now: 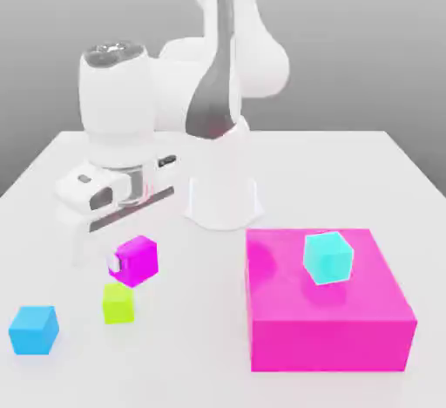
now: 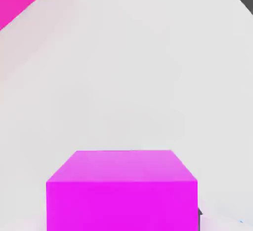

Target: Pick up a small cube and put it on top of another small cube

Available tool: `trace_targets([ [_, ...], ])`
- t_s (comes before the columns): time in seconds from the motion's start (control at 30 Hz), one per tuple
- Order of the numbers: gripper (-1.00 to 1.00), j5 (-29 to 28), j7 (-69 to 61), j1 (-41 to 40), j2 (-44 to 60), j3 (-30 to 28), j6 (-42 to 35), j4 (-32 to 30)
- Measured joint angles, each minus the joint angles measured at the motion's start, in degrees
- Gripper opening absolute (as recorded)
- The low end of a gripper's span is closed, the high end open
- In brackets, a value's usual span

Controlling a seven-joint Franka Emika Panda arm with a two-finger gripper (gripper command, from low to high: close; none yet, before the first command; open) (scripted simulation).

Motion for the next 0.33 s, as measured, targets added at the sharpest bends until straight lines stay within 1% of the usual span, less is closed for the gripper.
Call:
trace_targets([
  [0.1, -1.0, 1.74, -2.1, -0.04, 4.48, -0.71, 5.2, -0.71],
  [0.2, -1.0, 6.12, -5.29, 0.38, 10.59, -0.12, 11.03, -0.55],
  [0.23, 1.0, 8.04, -6.65, 0.02, 12.65, 0.78, 12.94, -0.46],
  [0.33, 1.0, 8.04, -6.65, 0.02, 12.65, 0.78, 12.94, -0.46],
])
